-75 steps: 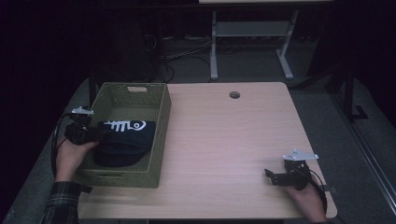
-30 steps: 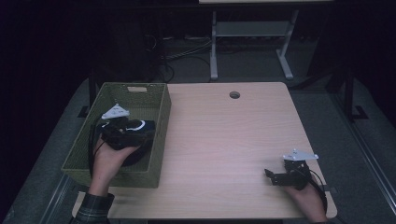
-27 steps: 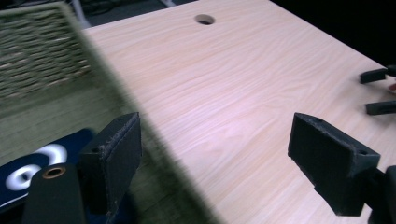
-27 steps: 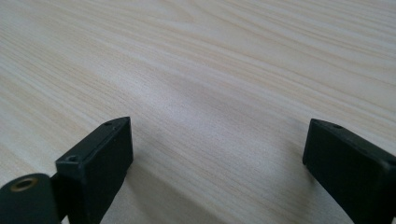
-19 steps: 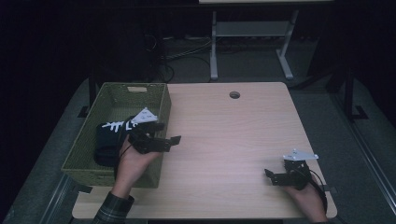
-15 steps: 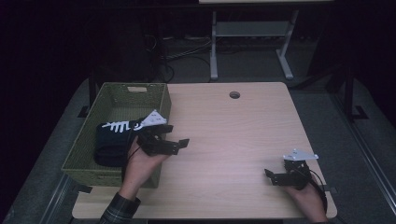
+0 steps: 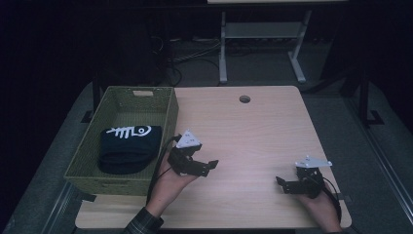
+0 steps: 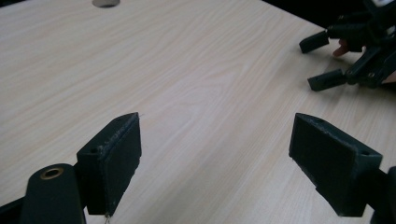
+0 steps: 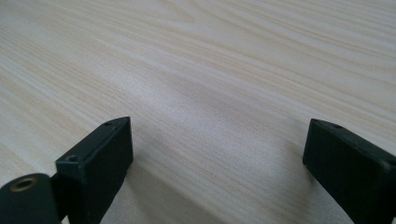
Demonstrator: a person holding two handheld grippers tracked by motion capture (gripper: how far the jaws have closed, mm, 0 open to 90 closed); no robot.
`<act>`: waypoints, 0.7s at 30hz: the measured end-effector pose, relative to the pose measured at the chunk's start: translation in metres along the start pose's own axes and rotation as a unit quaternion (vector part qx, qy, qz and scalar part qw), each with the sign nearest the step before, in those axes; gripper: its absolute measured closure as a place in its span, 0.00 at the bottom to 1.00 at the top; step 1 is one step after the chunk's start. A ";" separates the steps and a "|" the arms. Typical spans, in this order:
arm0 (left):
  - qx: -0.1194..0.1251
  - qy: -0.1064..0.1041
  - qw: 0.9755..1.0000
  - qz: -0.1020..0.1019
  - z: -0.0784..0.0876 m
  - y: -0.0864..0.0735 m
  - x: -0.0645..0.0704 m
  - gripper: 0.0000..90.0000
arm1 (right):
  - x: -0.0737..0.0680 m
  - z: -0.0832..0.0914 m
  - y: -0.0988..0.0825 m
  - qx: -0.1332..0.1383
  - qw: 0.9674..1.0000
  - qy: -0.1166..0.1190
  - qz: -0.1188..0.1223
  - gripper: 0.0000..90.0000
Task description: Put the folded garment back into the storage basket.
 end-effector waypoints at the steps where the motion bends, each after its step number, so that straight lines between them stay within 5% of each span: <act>1: 0.000 0.002 1.000 -0.002 -0.002 -0.003 0.001 0.18 | 0.000 0.000 0.000 0.000 1.000 0.000 0.000 0.09; 12: -0.051 0.014 0.999 -0.007 -0.025 -0.046 -0.003 0.17 | 0.000 0.000 0.000 0.000 1.000 0.000 0.000 0.09; 21: -0.095 0.040 0.995 -0.017 -0.038 -0.071 -0.010 0.16 | 0.000 0.000 0.000 0.000 1.000 0.000 0.000 0.09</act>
Point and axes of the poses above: each handheld gripper's, and its own axes: z roughly backward along the jaws, y roughly out of its top, x roughly to its right, the point moved 3 cm from there along -z, roughly forward along the jaws, and after that the axes turned 15 degrees about x, right-handed, at the moved point
